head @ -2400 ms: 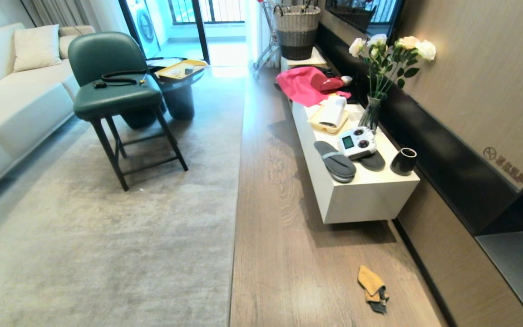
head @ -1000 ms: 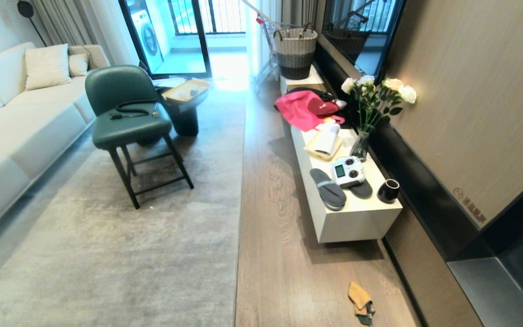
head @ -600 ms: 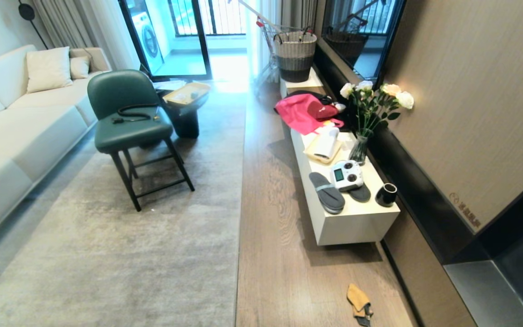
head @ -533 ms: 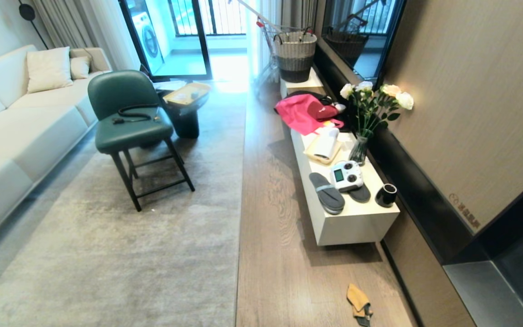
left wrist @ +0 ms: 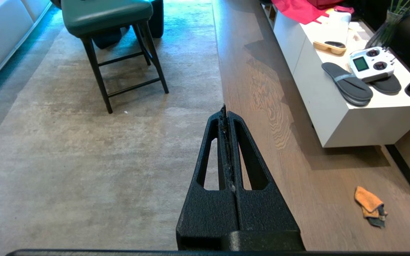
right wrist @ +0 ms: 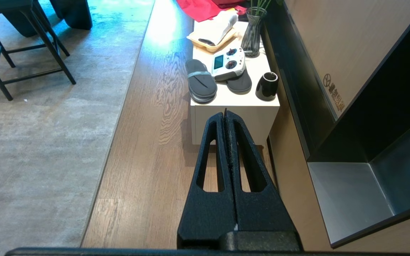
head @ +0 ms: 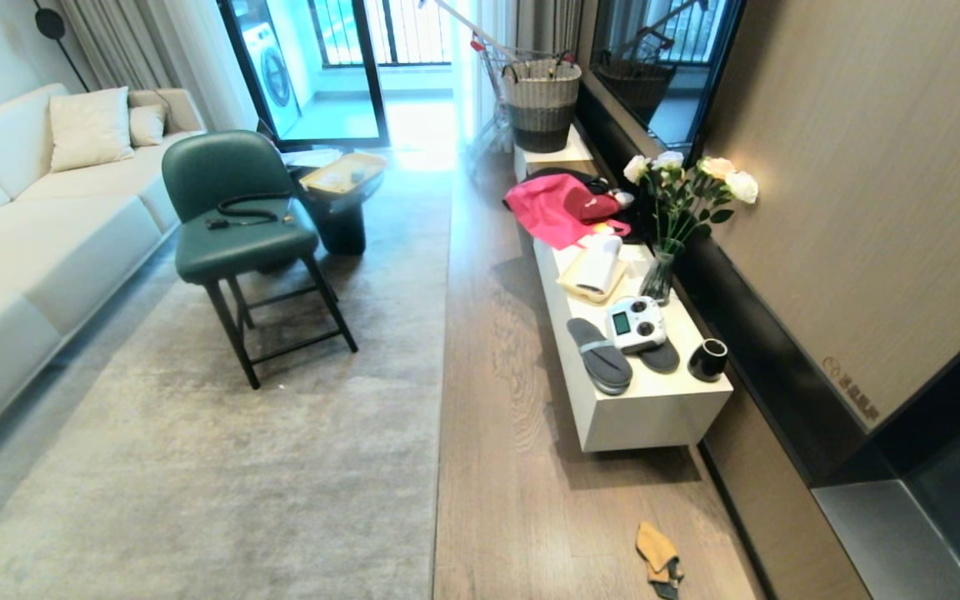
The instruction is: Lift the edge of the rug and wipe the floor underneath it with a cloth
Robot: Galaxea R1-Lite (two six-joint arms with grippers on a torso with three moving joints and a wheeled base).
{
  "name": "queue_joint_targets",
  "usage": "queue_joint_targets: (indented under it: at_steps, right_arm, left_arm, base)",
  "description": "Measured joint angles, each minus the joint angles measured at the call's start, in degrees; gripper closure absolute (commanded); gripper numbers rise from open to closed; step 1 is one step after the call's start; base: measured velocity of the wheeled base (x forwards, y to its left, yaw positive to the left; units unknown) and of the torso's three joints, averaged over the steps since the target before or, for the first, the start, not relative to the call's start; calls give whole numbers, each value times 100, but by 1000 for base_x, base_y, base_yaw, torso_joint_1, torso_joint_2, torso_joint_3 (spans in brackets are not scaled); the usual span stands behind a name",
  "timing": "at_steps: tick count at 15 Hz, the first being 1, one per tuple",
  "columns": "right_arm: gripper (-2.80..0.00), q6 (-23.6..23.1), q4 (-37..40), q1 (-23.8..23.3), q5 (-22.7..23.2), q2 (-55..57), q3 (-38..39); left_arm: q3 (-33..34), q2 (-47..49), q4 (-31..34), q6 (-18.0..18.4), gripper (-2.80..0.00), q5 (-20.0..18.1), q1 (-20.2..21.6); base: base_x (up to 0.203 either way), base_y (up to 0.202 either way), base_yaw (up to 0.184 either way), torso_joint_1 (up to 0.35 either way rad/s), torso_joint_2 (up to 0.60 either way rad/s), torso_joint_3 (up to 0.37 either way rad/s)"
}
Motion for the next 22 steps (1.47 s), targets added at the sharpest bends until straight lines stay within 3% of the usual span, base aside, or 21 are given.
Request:
queue_joint_targets:
  at_steps: [22]
  right_arm:
    - [0, 0, -11, 0, 1, 0, 0]
  left_arm:
    - [0, 0, 0, -5, 0, 2, 0]
  base:
    - [0, 0, 0, 0, 0, 0]
